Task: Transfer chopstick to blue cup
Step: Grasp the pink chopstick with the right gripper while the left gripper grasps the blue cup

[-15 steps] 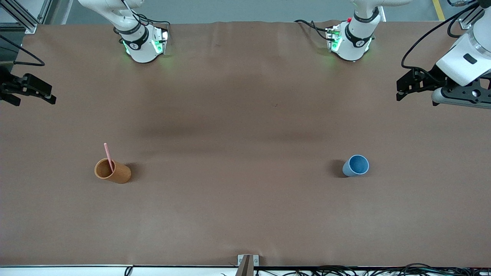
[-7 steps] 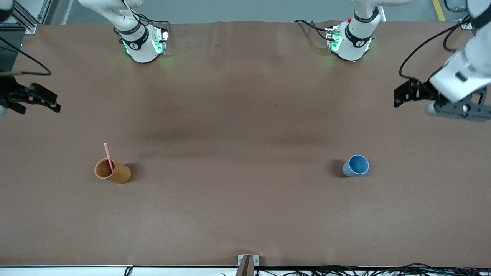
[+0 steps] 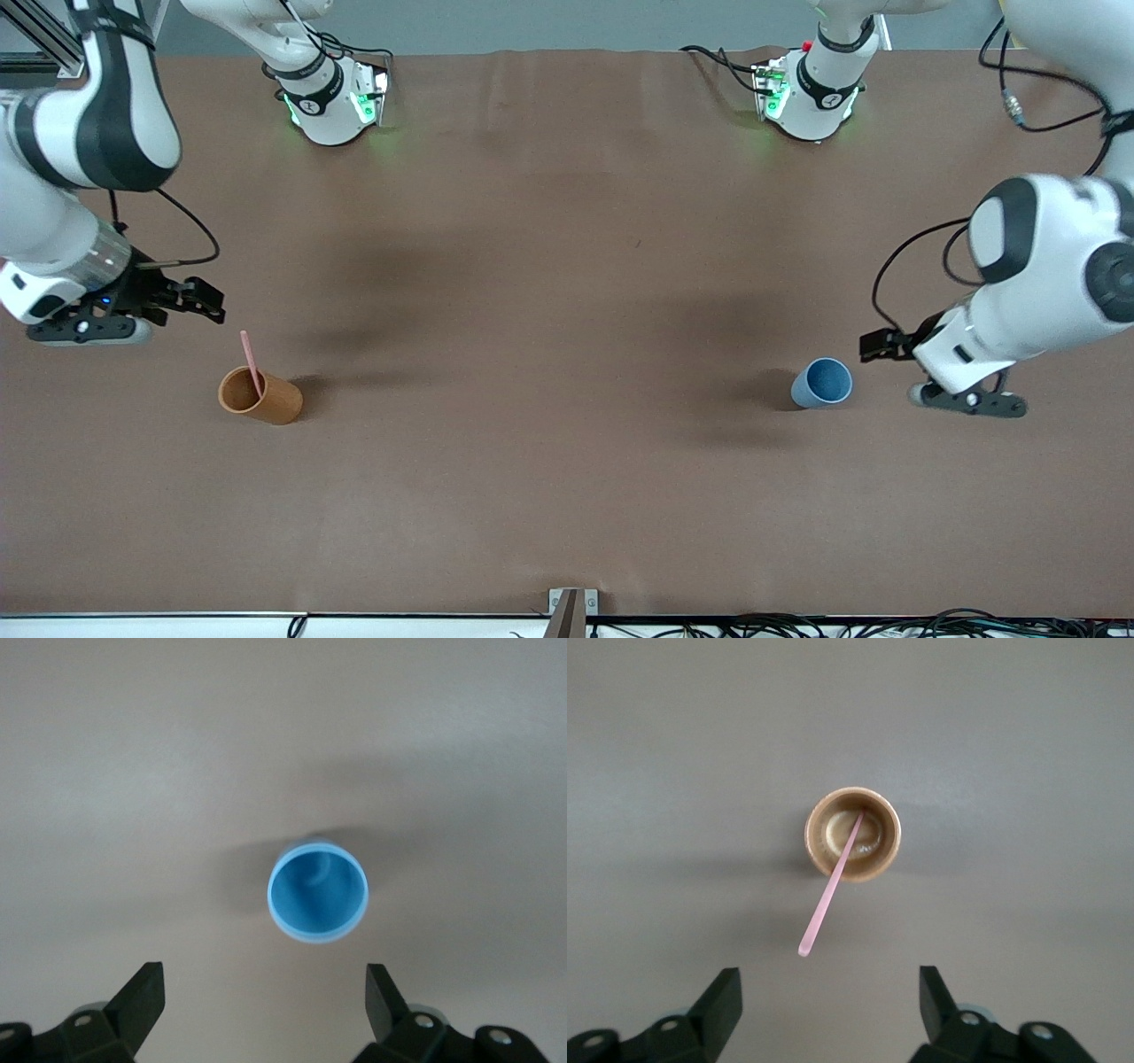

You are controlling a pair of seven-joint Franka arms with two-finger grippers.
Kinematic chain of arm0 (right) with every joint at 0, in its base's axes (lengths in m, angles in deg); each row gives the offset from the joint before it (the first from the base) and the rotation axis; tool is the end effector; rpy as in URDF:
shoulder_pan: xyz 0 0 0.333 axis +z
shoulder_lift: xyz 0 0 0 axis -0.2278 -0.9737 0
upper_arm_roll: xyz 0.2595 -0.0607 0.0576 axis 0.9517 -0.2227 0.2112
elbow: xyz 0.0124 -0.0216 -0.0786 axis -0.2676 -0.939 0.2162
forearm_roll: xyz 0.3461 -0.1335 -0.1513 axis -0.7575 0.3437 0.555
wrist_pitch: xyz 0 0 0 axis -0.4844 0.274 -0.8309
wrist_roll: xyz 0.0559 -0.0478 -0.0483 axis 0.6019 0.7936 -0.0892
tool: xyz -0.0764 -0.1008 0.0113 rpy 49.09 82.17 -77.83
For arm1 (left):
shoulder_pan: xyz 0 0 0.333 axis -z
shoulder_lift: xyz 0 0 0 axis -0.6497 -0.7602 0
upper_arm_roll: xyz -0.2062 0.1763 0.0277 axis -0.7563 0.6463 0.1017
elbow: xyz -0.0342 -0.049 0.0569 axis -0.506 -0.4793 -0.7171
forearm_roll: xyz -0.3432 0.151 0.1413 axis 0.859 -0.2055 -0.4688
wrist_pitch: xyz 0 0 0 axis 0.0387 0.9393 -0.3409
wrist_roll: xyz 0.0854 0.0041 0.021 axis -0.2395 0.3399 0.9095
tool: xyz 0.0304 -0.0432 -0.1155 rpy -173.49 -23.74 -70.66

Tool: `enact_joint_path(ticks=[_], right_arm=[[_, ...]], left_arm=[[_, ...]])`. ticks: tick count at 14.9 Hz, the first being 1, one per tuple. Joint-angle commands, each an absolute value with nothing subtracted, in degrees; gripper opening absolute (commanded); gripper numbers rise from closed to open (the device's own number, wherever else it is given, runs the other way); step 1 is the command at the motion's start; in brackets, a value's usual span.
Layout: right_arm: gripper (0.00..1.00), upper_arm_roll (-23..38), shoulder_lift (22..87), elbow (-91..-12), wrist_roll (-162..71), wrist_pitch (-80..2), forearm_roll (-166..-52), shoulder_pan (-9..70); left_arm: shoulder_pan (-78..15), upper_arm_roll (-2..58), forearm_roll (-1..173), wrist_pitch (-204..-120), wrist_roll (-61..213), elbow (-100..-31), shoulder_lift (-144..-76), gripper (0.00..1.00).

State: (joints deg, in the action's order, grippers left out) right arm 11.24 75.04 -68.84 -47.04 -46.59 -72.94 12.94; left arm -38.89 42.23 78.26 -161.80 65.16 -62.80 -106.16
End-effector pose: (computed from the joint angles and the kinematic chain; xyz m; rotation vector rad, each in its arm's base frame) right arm 0.5762 -0.0169 0.3654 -3.1314 -0.0373 -0.1208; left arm 0.6422 -0.0611 0.3094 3.0865 -0.2439 -0.0616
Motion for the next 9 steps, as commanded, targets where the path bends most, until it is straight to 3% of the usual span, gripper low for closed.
enact_joint_path(ticks=[1, 3, 6, 7, 8, 9], right_arm=[[0.82, 11.37, 75.27, -73.71, -47.35, -53.34, -73.51, 12.73], [0.76, 11.37, 74.29, -74.42, -47.43, -55.02, -73.51, 12.81], [0.63, 11.37, 73.59, -76.96, -47.35, -59.67, -73.51, 12.9], [0.61, 11.37, 73.59, -78.1, -47.43, -61.17, -73.51, 12.99], [0.6, 11.37, 73.67, -78.72, -47.44, -61.7, -73.51, 13.08], [0.57, 11.37, 73.67, -78.72, -47.44, -61.62, -73.51, 13.17]], left_arm=[[-38.67, 42.34, 79.0, -171.59, 65.12, -70.76, -105.96, 1.0], [-39.02, 42.34, 79.0, -178.98, 65.12, -75.43, -107.18, 1.0], [-39.02, 42.34, 79.0, -182.6, 65.12, -75.63, -110.52, 1.0], [-39.02, 42.34, 79.08, -183.48, 65.12, -75.71, -111.4, 0.93], [-39.02, 42.34, 79.08, -183.75, 65.21, -75.89, -111.67, 0.69], [-39.11, 42.34, 79.08, -183.67, 64.69, -75.98, -111.5, 0.34]])
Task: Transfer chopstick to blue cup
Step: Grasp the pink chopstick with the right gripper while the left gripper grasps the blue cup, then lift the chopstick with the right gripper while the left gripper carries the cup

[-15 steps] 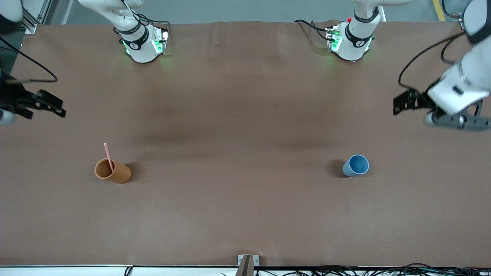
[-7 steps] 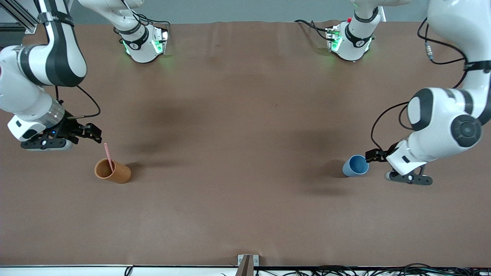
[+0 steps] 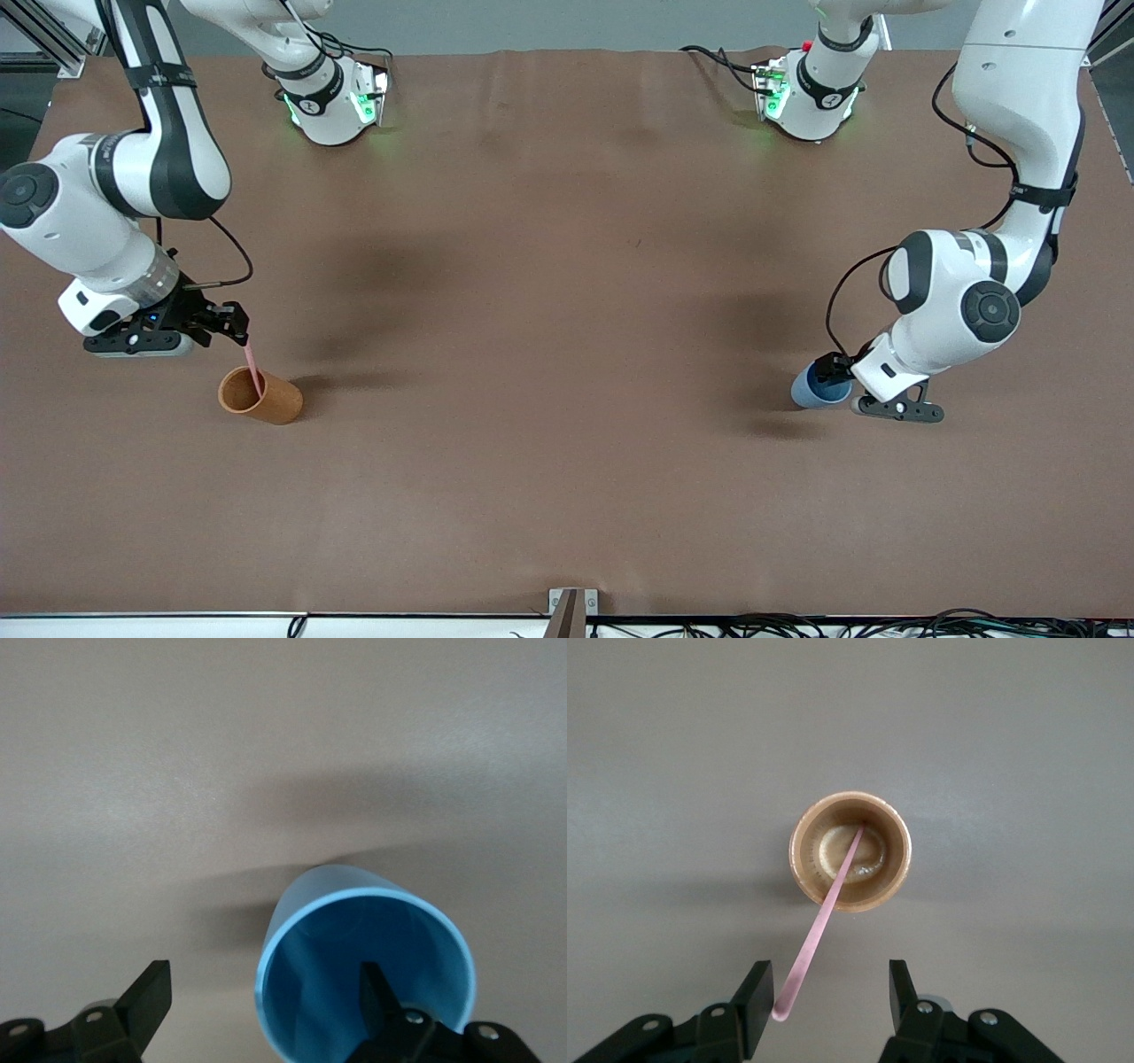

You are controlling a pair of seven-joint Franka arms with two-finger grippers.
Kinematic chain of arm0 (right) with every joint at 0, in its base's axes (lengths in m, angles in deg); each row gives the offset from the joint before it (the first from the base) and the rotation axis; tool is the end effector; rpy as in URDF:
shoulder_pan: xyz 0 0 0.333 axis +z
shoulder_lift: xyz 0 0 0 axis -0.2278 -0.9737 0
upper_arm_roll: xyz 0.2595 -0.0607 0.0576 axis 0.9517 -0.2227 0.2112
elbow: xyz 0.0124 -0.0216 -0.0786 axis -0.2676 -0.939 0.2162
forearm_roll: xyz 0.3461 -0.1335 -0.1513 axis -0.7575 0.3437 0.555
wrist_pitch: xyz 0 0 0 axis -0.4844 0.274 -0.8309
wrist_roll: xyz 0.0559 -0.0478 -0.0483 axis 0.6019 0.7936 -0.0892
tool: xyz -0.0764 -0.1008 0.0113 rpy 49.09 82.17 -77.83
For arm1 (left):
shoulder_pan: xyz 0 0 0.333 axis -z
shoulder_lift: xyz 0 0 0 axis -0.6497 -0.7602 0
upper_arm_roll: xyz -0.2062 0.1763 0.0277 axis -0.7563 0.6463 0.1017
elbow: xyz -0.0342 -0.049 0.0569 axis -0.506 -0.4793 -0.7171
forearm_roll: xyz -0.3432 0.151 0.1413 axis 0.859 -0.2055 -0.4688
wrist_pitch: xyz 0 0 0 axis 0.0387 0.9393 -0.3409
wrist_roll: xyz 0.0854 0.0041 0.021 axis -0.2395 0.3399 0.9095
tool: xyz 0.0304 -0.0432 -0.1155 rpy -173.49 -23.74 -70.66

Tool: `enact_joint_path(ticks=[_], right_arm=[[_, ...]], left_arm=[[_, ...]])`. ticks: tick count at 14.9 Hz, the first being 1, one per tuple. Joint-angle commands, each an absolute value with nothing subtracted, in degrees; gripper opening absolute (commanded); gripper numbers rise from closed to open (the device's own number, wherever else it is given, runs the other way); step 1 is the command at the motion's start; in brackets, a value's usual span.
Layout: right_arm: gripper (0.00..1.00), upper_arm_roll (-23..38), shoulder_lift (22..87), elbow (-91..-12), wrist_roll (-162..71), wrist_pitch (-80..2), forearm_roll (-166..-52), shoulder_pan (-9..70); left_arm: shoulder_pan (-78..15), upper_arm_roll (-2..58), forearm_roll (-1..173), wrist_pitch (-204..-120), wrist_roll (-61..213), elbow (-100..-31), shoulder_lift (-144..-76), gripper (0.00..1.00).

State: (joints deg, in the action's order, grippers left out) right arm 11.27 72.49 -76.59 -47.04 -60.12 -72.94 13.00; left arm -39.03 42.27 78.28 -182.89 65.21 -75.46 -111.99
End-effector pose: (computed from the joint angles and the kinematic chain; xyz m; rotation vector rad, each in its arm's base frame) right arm 0.5677 -0.0164 0.2999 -3.1322 -0.0363 -0.2091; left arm 0.6135 -0.0578 0.1784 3.0869 -0.2225 0.0089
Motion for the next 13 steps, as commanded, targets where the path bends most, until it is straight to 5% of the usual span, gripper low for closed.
enact_joint_path(ticks=[1, 3, 9, 13], right_arm=[[0.54, 11.37, 73.59, -78.72, -47.44, -61.62, -73.51, 13.25], [0.44, 11.37, 73.59, -78.72, -47.52, -61.88, -73.51, 13.26], [0.39, 11.46, 73.59, -78.72, -47.79, -61.01, -73.51, 13.17], [0.3, 11.55, 73.67, -78.72, -47.87, -58.54, -73.51, 13.26]], left_arm=[[-39.11, 42.34, 79.08, -183.14, 64.25, -75.89, -111.32, 0.13], [-39.02, 42.34, 78.82, -183.05, 64.24, -75.72, -111.32, 0.01], [-38.41, 42.25, 78.56, -182.79, 64.77, -73.71, -109.67, 0.0], [-38.23, 39.28, 78.56, -172.18, 71.85, -65.9, -107.02, 0.0]])
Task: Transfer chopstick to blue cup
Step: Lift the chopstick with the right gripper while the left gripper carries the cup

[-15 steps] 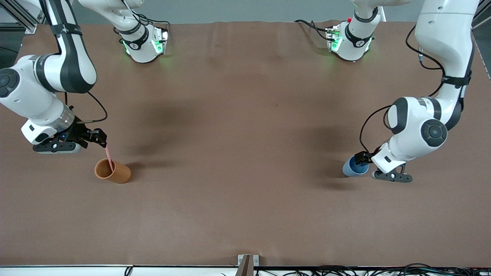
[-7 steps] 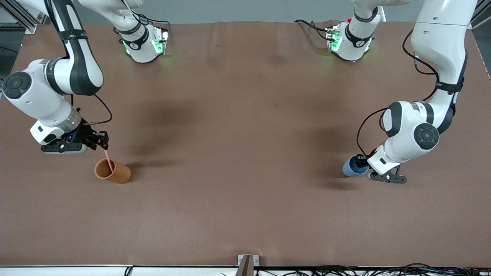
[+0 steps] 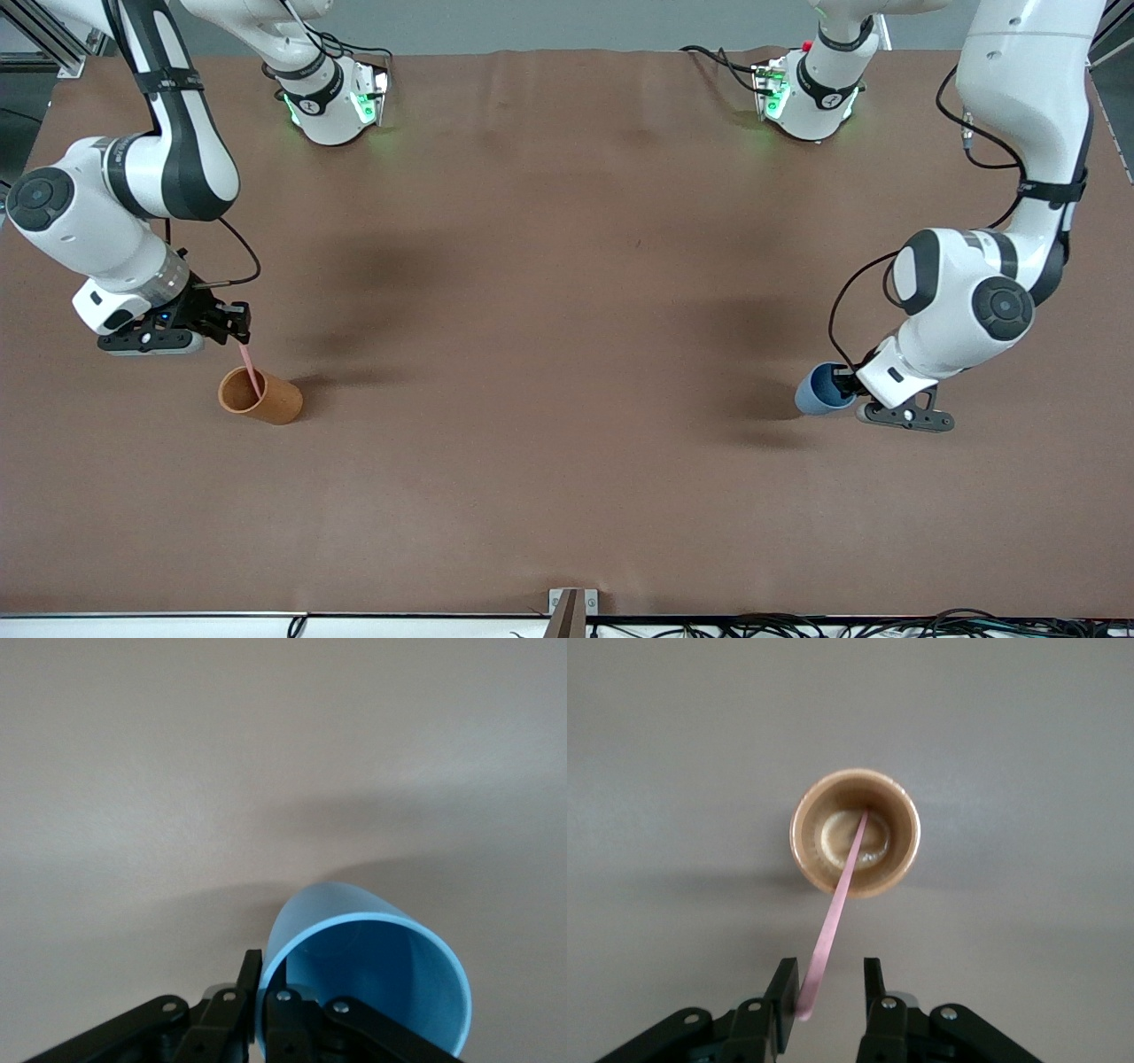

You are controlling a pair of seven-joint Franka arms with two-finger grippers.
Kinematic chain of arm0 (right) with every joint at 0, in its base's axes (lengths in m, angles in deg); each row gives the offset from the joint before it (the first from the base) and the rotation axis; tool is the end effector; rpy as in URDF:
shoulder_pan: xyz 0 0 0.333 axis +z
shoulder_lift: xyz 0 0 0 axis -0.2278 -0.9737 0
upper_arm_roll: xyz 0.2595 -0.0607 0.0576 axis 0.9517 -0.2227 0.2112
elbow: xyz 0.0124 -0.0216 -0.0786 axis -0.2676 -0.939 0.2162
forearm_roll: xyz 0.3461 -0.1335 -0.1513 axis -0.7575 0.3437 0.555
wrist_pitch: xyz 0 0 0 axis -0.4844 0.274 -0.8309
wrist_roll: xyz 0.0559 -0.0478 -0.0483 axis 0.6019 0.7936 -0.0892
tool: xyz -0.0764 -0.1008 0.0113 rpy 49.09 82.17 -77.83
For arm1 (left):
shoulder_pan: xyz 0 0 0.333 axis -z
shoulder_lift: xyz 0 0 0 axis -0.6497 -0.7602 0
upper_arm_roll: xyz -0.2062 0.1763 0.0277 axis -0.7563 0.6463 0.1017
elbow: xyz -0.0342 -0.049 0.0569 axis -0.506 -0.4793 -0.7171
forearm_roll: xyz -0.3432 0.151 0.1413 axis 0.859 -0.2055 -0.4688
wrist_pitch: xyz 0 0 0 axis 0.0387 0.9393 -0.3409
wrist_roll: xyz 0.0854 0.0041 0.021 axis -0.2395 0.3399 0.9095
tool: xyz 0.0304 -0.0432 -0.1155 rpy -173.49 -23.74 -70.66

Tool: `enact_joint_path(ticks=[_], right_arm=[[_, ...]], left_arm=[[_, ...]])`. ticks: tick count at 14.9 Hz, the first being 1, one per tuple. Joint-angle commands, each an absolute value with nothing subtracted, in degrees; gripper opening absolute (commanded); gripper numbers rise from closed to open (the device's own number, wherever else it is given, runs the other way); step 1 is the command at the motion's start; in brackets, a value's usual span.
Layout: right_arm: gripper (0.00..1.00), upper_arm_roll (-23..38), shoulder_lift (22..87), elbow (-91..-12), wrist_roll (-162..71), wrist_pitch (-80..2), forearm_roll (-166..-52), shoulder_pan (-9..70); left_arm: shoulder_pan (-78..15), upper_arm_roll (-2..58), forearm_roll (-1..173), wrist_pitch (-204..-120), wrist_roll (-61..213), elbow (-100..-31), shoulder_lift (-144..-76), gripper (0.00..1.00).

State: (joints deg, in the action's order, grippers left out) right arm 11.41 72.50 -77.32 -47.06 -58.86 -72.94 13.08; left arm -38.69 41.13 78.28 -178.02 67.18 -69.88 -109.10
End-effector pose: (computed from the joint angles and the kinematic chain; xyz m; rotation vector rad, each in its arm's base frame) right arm 0.5614 -0.0140 0.2919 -3.1332 -0.0417 -0.1549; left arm 0.6396 -0.0752 0.2451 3.0765 -0.2092 0.1039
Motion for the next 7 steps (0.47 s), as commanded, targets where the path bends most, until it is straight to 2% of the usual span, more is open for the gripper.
enact_joint_path(ticks=[1, 4, 5, 7], right_arm=[[0.27, 11.55, 73.67, -78.72, -47.87, -58.54, -73.51, 13.26], [0.17, 11.55, 73.67, -78.46, -47.96, -58.63, -73.6, 13.26], [0.17, 11.55, 73.59, -78.37, -47.96, -58.72, -73.6, 13.17], [0.06, 11.55, 73.59, -78.2, -48.05, -58.37, -73.6, 13.17]], left_arm=[[-38.15, 37.26, 78.56, -169.8, 76.59, -64.04, -107.02, 0.0], [-37.71, 29.89, 78.12, -167.14, 92.66, -62.18, -106.58, 0.0], [-36.75, 28.21, 76.73, -167.14, 98.2, -62.18, -106.58, 0.0], [-34.99, 24.43, 73.3, -167.14, 108.67, -61.57, -107.1, 0.0]])
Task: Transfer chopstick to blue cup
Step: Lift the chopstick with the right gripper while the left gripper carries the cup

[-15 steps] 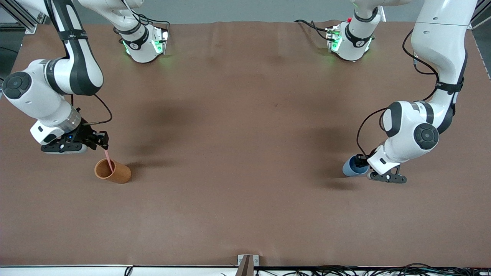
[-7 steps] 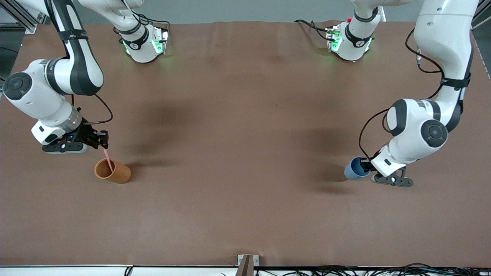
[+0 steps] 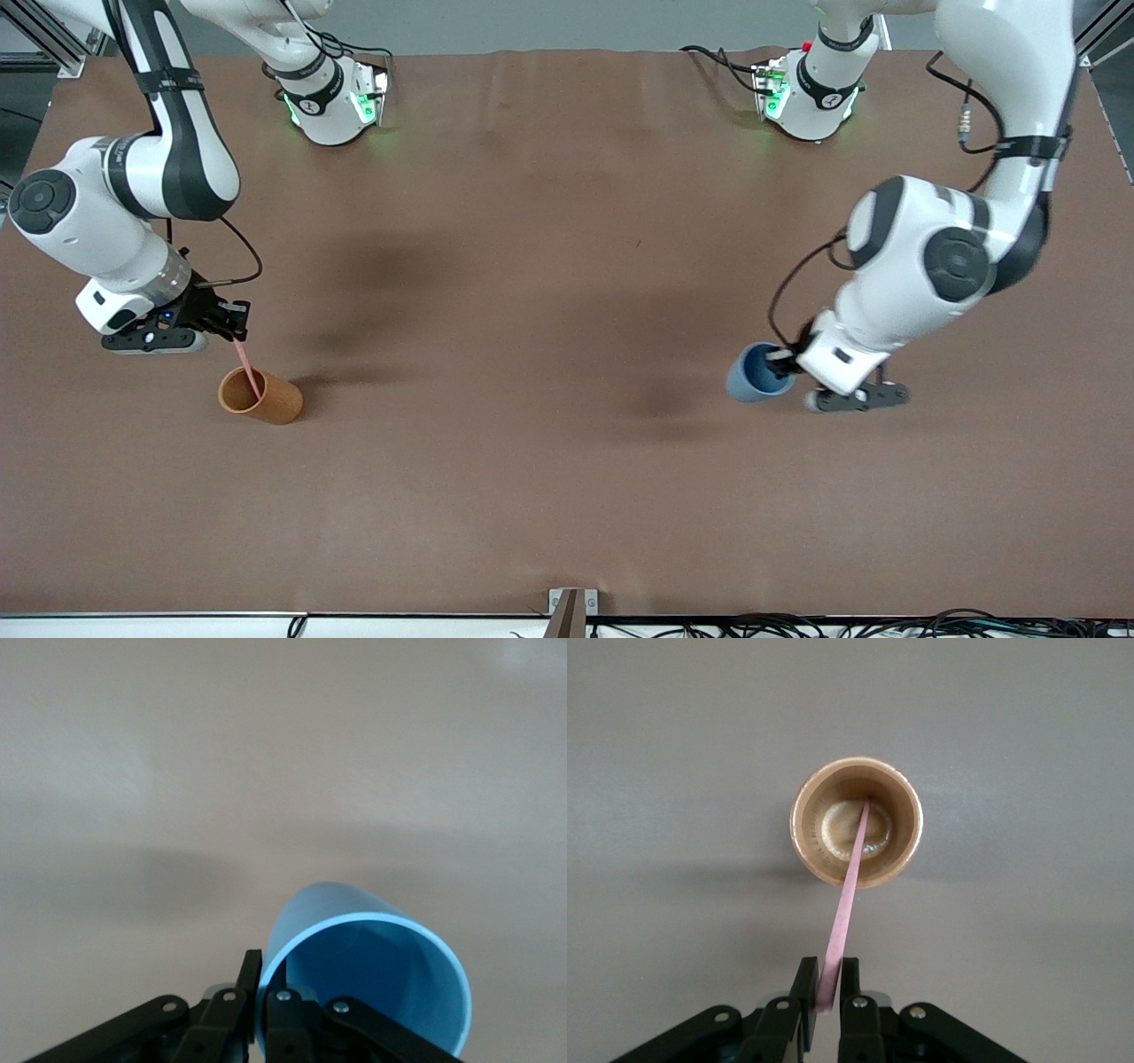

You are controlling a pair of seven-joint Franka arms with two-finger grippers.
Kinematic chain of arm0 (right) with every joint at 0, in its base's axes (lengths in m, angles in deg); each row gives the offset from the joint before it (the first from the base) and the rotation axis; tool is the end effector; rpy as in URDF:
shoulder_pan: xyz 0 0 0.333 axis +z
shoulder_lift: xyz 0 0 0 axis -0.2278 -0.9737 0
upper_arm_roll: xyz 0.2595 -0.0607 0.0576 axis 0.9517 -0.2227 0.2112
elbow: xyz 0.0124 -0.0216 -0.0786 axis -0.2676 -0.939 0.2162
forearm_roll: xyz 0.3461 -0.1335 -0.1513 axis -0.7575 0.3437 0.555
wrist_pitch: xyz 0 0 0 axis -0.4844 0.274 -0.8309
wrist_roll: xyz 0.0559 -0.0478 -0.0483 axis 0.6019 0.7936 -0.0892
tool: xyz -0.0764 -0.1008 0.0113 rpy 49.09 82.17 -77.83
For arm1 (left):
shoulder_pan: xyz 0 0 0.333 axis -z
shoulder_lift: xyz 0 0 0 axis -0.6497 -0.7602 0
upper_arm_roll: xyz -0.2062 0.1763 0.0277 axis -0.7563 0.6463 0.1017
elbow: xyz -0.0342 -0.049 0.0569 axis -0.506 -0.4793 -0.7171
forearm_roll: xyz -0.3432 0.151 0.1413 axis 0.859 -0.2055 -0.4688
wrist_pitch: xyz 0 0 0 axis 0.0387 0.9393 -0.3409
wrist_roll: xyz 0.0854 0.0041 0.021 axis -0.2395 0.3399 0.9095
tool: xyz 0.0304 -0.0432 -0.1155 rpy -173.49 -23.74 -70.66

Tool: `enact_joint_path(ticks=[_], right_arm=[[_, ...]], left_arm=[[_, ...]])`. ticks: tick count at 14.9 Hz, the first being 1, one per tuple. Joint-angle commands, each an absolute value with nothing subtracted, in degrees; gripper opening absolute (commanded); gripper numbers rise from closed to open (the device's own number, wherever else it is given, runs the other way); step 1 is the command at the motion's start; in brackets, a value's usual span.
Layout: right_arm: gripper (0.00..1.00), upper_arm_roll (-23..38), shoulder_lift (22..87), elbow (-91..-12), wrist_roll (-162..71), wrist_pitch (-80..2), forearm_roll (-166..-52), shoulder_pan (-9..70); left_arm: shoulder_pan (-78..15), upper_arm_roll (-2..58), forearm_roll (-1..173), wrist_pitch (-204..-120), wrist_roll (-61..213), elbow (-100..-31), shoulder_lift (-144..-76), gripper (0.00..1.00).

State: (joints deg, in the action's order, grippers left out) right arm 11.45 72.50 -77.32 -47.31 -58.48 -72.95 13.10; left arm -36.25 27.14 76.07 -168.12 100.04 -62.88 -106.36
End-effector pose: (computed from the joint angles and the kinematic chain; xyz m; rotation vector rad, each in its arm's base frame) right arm 0.5606 -0.0134 0.2912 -3.1330 -0.0364 -0.1444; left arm 0.6113 -0.2457 0.3283 2.9976 0.2207 0.0419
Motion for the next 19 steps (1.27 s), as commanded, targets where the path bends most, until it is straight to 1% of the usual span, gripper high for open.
enact_joint_path(ticks=[1, 3, 4, 6, 7, 11, 13, 17, 19], right_arm=[[0.03, 11.55, 73.59, -78.02, -48.05, -58.28, -73.6, 13.08], [0.02, 11.55, 73.67, -76.63, -47.96, -57.32, -73.6, 12.9], [0.02, 11.55, 73.67, -74.79, -48.05, -54.88, -73.6, 12.82], [0.02, 11.55, 73.67, -69.18, -48.05, -47.07, -73.6, 12.82], [0.03, 11.55, 73.67, -65.32, -48.31, -41.9, -73.6, 12.73], [0.03, 11.55, 73.5, -50.82, -50.07, -23.0, -72.9, 13.34], [0.03, 11.55, 72.97, -44.39, -51.38, -15.25, -72.64, 13.34], [0.03, 11.63, 73.06, -36.47, -51.57, -3.99, -70.1, 13.34], [0.03, 11.63, 73.15, -35.92, -51.57, 0.06, -69.38, 13.17]], left_arm=[[-34.02, 22.32, 71.8, -167.14, 113.94, -61.04, -107.63, 0.0], [-30.6, 20.55, 69.34, -167.14, 122.04, -59.73, -109.82, 0.0], [-28.67, 20.46, 68.81, -167.14, 125.12, -58.5, -111.22, 0.0], [-24.45, 20.46, 68.36, -167.14, 129.88, -56.48, -114.38, 0.0], [-22.52, 20.54, 67.32, -167.32, 132.25, -55.51, -116.31, 0.0], [-18.56, 20.46, 62.57, -169.77, 139.82, -53.4, -121.51, 0.0], [-17.76, 20.46, 62.12, -170.92, 140.97, -52.17, -123.44, 0.0], [-17.05, 20.54, 57.04, -171.62, 143.08, -51.19, -126.26, 0.01], [-17.31, 20.54, 55.1, -171.8, 143.08, -51.19, -127.31, 0.01]])
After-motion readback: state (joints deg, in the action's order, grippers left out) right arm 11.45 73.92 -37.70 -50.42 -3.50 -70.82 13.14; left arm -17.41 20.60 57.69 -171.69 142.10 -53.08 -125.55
